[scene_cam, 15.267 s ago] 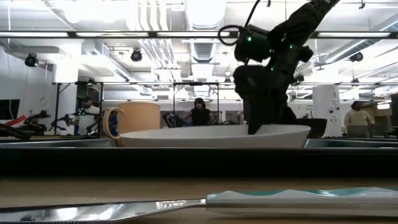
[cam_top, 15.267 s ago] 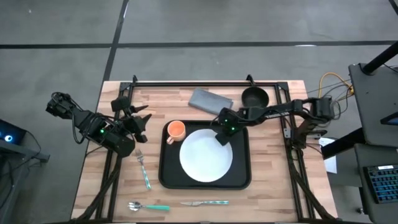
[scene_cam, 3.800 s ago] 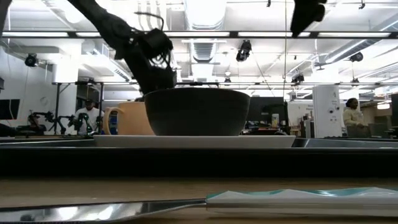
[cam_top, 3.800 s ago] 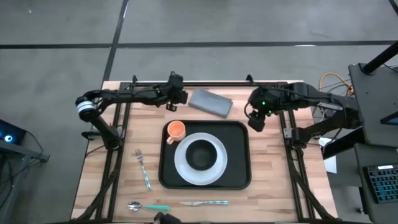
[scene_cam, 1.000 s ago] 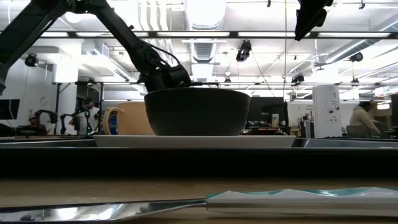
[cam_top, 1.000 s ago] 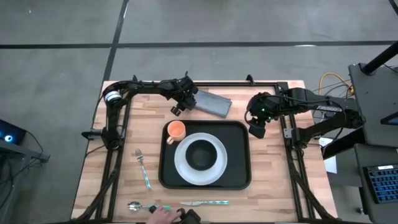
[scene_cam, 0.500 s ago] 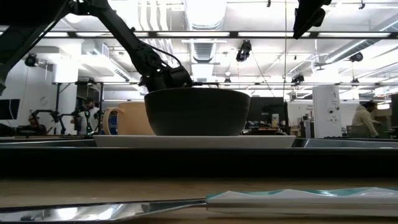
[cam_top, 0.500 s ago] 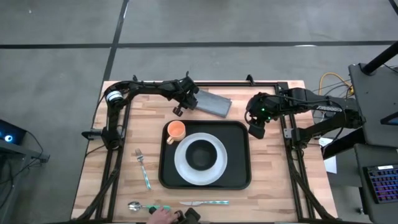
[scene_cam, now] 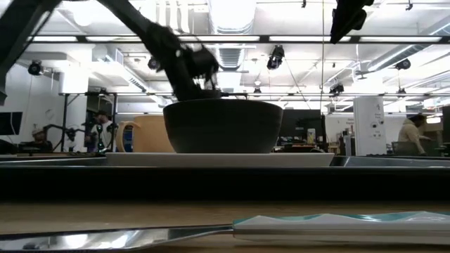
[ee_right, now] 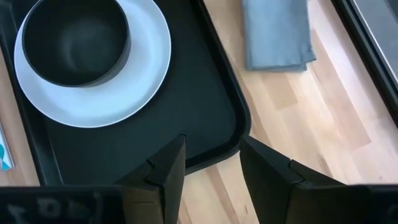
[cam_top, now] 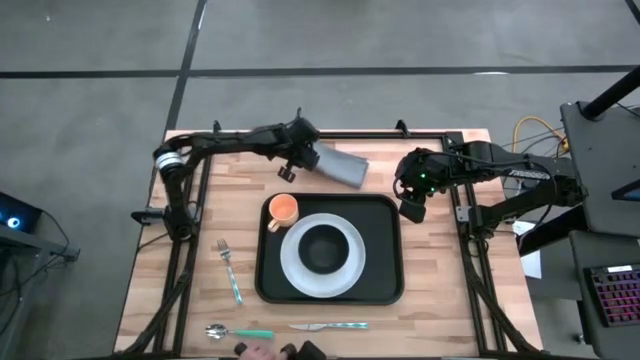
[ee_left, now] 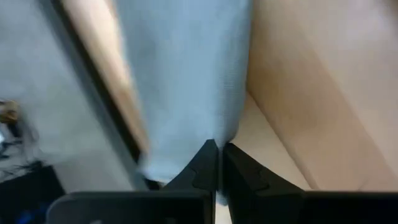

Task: Set up tray
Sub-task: Put the gray napkin on the black serving tray to the right of the white plate

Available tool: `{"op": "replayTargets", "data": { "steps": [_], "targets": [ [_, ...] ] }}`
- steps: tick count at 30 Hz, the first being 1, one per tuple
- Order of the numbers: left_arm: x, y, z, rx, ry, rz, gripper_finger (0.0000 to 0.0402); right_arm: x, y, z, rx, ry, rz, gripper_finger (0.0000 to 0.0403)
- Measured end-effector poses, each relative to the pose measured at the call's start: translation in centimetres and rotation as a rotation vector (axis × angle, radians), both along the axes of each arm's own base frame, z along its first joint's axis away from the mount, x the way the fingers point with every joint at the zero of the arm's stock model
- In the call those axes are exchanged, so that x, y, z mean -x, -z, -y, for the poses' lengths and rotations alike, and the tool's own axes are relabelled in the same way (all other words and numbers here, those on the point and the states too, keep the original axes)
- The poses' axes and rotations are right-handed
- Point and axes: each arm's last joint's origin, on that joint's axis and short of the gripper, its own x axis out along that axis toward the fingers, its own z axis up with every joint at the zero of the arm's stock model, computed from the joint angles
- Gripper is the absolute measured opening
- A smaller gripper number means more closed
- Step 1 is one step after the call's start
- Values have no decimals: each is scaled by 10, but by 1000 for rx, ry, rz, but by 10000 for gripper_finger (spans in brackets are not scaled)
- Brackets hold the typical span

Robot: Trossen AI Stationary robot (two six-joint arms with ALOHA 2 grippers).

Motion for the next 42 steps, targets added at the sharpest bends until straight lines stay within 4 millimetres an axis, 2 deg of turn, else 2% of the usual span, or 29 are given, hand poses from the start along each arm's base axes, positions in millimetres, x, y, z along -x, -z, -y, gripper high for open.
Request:
{"op": "replayTargets", "data": {
  "steps": [8, 13, 18, 22, 27, 32, 37, 42],
  "targets": [
    [7, -68, 22, -48, 24, 116, 0, 0, 0, 0, -1, 3, 1, 135],
    [4, -91, 30, -49, 35, 74, 0, 0, 0, 1, 32, 1, -2, 132],
    [-2, -119, 37, -90, 60, 104, 0, -1, -1, 3, 114, -1, -2, 132],
    [-6, -138, 51, -107, 95, 118, 0, -2, -2, 3, 125, -13, 13, 146],
    [-12, -143, 80, -134, 193, 64, 0, -4, 1, 6, 177, -74, -4, 175],
    [-21, -152, 111, -165, 268, 84, 0, -6, 0, 14, 204, -90, 17, 199],
    [-24, -162, 143, -167, 356, 88, 0, -10, -3, 15, 229, -216, 55, 222],
    [-26, -163, 174, -197, 446, 68, 0, -15, -12, 18, 201, -329, 145, 241]
  ]
}}
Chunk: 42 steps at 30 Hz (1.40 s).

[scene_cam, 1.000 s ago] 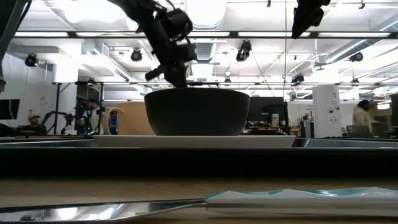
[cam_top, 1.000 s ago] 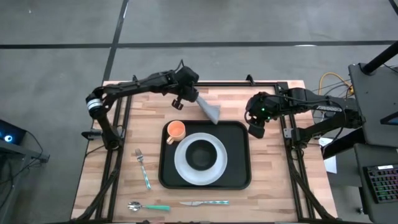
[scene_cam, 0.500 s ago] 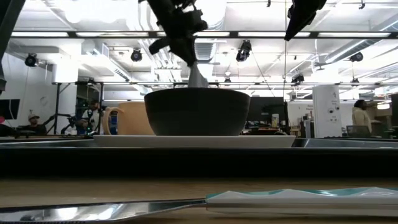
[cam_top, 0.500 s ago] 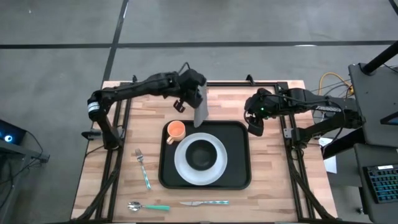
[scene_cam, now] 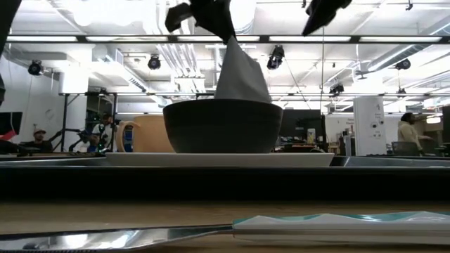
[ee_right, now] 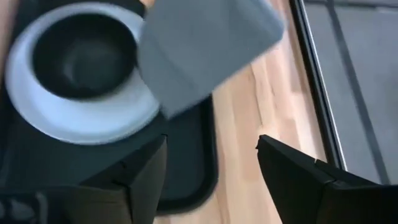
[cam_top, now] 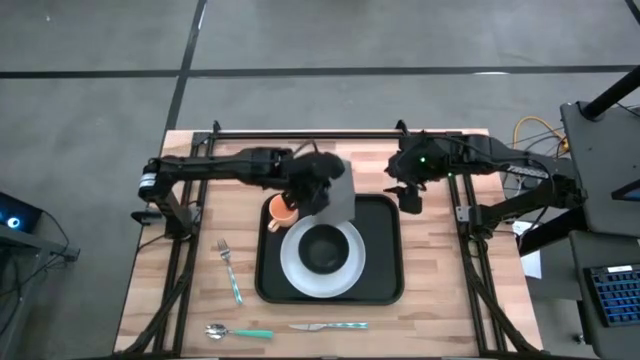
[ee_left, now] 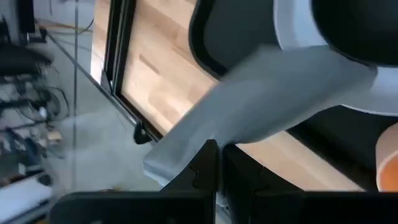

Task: Set up tray
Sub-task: Put the gray napkin on the black serving tray to the right of the white plate

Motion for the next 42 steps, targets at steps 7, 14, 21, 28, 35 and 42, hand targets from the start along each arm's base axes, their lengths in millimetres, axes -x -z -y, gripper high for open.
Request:
{"op": "replayTargets", "data": {
  "steps": [7, 14, 21, 28, 35, 42],
  "targets": [
    [3, 2, 36, -84, 53, -39, 0, 2, -28, -4, -126, -176, 120, 258],
    [7, -28, 65, -206, 131, 40, 0, 0, -51, -7, -227, -255, 194, 254],
    [17, -61, 80, -218, 189, 129, 0, -30, -54, -3, -224, -345, 165, 259],
    [24, -68, 94, -212, 226, 128, 0, -46, -94, 1, -286, -472, 264, 260],
    [29, -65, 117, -229, 307, 123, 0, -67, -96, 1, -369, -562, 180, 249],
    [31, -56, 127, -329, 297, 85, 0, -95, -72, 2, -445, -626, 96, 236]
  ]
}}
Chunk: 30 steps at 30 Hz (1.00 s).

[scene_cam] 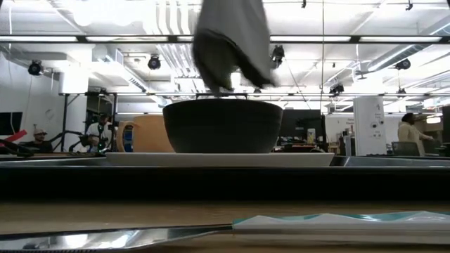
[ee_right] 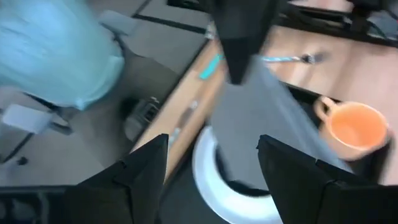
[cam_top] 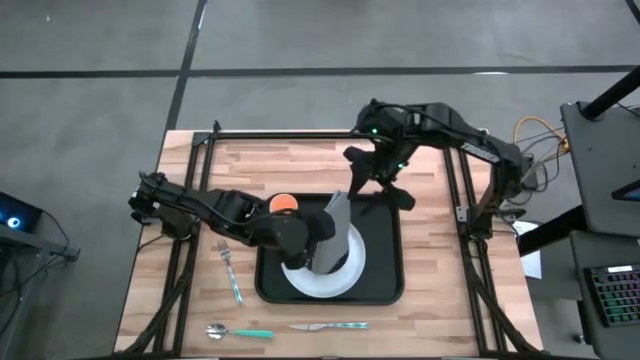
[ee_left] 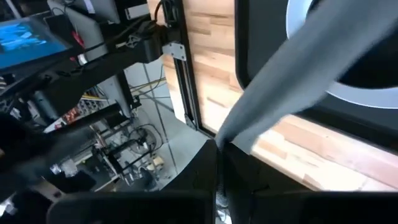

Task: Set up tray
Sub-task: Put the gray napkin on the black serving tray to the right of the white plate

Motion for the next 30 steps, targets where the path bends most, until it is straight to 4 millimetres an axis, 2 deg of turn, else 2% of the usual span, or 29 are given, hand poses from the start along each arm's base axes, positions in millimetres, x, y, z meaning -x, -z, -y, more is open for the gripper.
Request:
{"op": "replayTargets", "data": {
  "steps": [6, 15, 30],
  "targets": [
    [1, 2, 7, -4, 20, -1, 0, -9, 8, 2, 59, -10, 9, 235],
    [0, -1, 8, -41, 9, 34, 0, -19, 9, 4, 58, -17, 70, 235],
    [0, -2, 9, -42, 16, 38, 0, -34, 35, 5, 2, -59, 64, 235]
  ]
}}
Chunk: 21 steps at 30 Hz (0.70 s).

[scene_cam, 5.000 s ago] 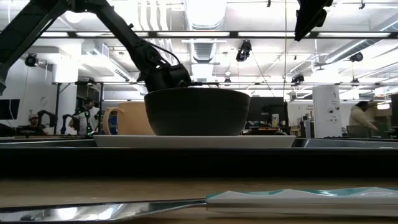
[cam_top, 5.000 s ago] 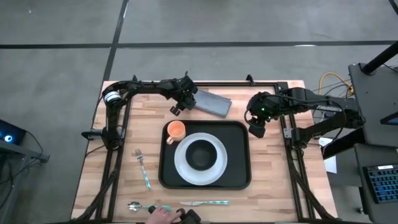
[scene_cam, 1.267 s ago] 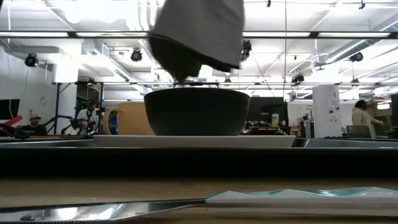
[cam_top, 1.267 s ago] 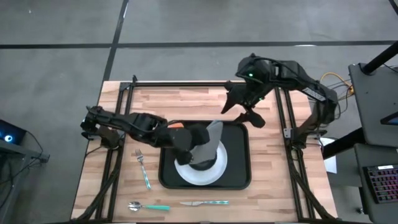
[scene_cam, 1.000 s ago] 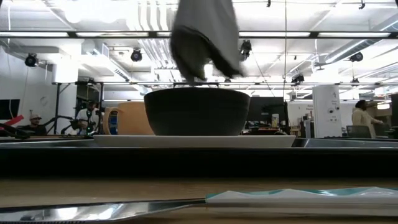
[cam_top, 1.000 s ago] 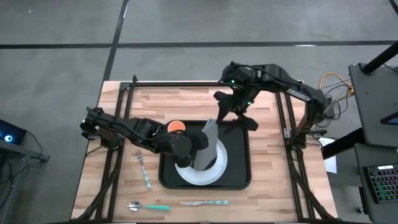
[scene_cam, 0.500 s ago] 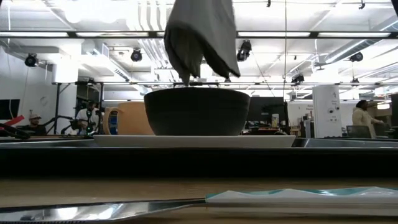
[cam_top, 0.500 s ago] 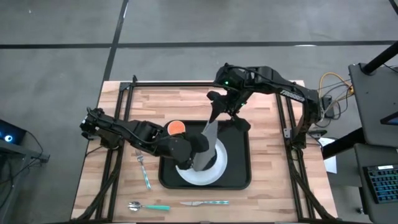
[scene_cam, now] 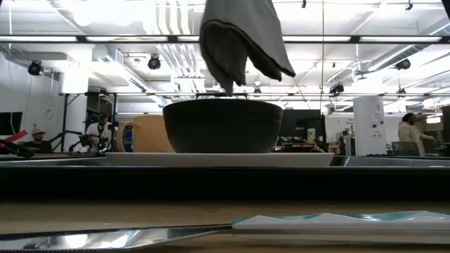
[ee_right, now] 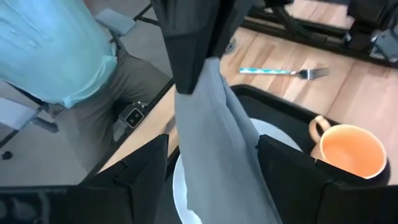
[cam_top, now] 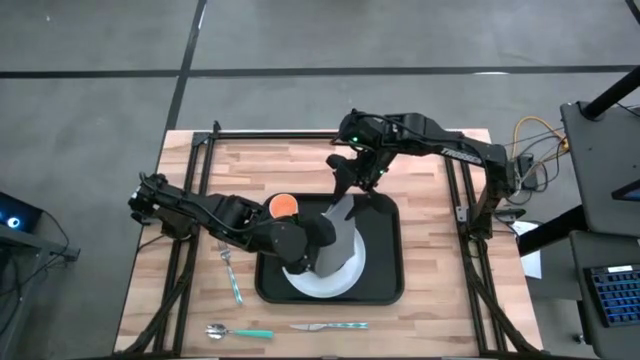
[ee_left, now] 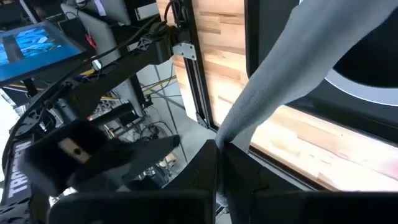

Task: Set up tray
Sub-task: Put the gray napkin on the black serving tray to the right of the white plate

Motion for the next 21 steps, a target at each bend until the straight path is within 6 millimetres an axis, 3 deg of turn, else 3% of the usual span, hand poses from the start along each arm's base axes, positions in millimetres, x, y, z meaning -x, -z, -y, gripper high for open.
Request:
{"op": "replayTargets", "data": {
  "steps": [13, 17, 21],
  "targets": [
    [0, -1, 1, 1, 3, 8, 0, -9, 16, 1, 12, -23, 4, 231],
    [0, 0, 3, 6, 13, 6, 0, -11, 12, 7, 68, -24, 80, 228],
    [-1, 1, 3, 7, 12, 3, 0, -6, -5, 17, 34, -5, 127, 228]
  ]
}}
